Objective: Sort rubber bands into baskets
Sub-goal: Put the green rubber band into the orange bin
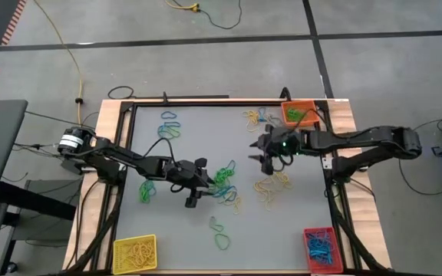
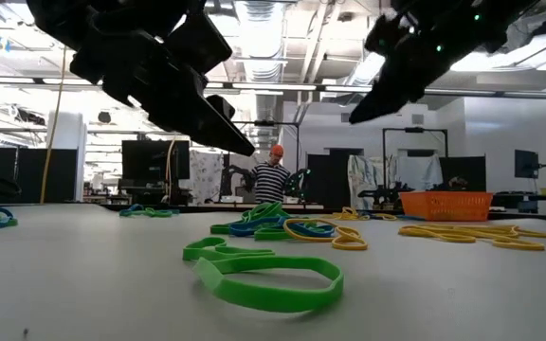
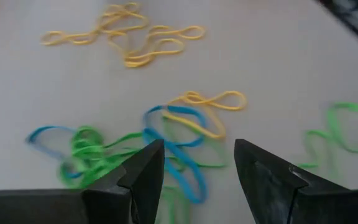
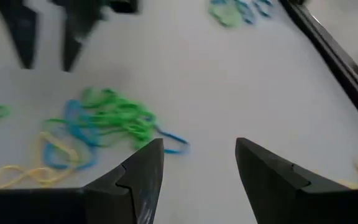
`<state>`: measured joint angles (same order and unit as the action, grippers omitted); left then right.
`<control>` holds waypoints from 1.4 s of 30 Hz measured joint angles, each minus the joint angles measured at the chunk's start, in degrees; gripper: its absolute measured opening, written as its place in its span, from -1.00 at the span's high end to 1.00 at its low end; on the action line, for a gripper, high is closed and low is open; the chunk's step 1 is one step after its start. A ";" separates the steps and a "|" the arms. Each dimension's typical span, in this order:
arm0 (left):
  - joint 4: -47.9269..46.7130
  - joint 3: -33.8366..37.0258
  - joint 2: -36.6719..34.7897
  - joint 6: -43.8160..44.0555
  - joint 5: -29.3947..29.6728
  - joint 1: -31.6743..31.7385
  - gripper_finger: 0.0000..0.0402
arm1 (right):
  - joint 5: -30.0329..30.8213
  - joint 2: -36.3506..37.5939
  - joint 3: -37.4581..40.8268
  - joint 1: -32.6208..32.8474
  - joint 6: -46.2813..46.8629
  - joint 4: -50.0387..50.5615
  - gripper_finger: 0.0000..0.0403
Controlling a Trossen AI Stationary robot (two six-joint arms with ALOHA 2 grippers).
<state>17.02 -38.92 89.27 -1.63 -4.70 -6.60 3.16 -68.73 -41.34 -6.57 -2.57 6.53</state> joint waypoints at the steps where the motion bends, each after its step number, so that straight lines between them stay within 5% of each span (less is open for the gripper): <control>1: 0.00 0.00 0.00 0.43 -1.28 -0.16 0.08 | 0.02 0.00 0.00 1.25 -0.22 -0.75 -0.14; 6: 0.00 0.00 0.00 0.70 -4.47 -2.20 0.08 | 0.07 0.00 1.74 6.14 -0.53 -5.89 -0.14; 21: 0.79 0.00 0.43 1.00 -2.08 -8.36 0.08 | 1.86 0.00 2.29 12.75 -0.50 -8.83 -0.14; 42: 2.06 -7.86 18.67 3.79 -4.55 -10.46 0.09 | 1.88 0.00 2.29 16.00 -0.91 -9.50 -0.14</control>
<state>19.07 -46.78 107.95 2.16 -9.25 -17.06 5.04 -68.73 -39.05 9.43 -3.48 -2.97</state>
